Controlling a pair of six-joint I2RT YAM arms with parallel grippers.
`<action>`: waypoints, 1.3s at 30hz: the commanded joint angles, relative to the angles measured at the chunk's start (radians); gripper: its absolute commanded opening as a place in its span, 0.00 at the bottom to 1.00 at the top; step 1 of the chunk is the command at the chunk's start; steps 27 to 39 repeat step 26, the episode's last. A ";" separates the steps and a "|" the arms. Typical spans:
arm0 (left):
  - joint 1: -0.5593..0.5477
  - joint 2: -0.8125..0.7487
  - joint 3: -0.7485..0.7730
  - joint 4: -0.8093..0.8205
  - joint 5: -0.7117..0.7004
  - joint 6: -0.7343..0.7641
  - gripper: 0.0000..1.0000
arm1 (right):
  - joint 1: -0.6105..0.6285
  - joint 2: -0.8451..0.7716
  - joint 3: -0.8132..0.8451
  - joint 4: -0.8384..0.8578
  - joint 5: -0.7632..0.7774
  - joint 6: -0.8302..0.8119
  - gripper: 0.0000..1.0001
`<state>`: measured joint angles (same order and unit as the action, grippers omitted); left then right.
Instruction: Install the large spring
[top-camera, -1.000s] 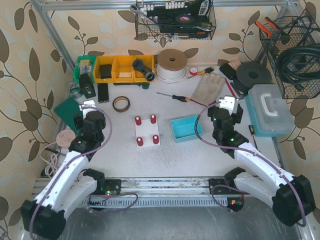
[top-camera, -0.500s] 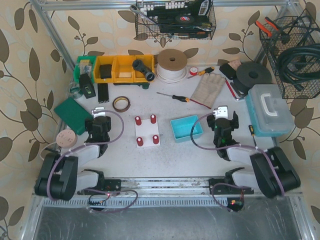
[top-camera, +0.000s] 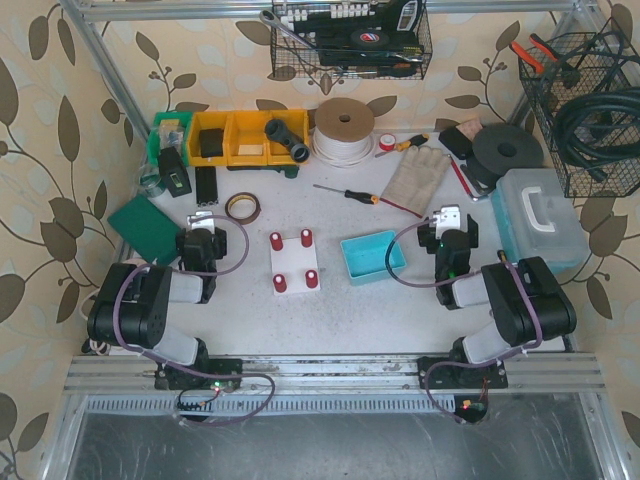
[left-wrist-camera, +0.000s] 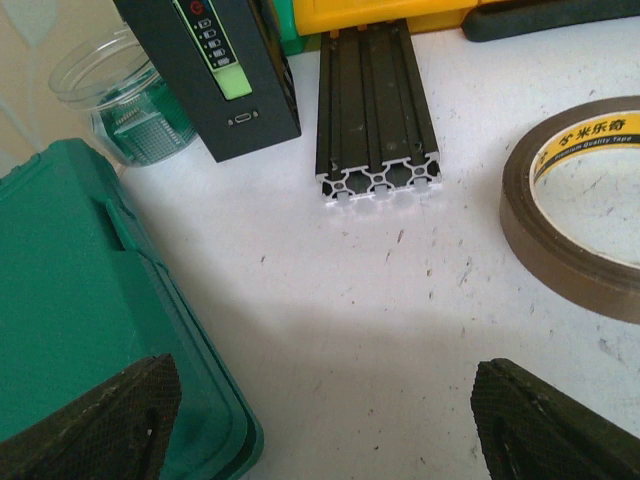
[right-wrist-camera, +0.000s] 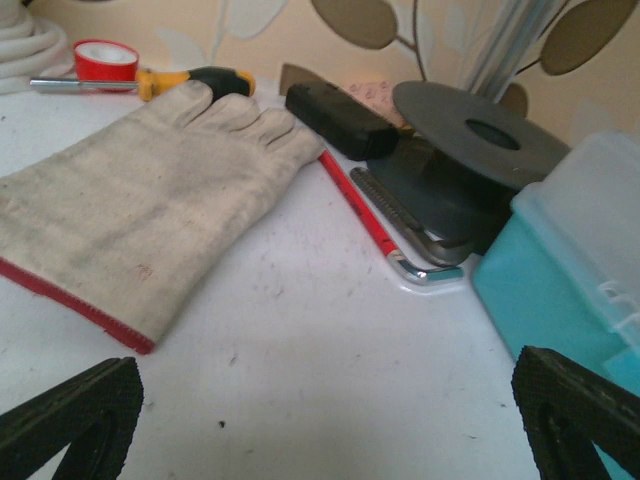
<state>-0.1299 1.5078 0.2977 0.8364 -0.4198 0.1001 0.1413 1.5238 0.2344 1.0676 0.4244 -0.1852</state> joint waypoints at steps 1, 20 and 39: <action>0.013 -0.015 0.020 0.042 0.018 -0.015 0.83 | -0.016 -0.012 0.048 -0.046 -0.049 0.033 1.00; 0.025 0.002 0.046 0.008 0.044 -0.020 0.84 | -0.016 -0.015 0.057 -0.065 -0.045 0.033 1.00; 0.026 -0.009 0.043 0.004 0.045 -0.019 0.84 | -0.016 -0.016 0.057 -0.064 -0.045 0.035 1.00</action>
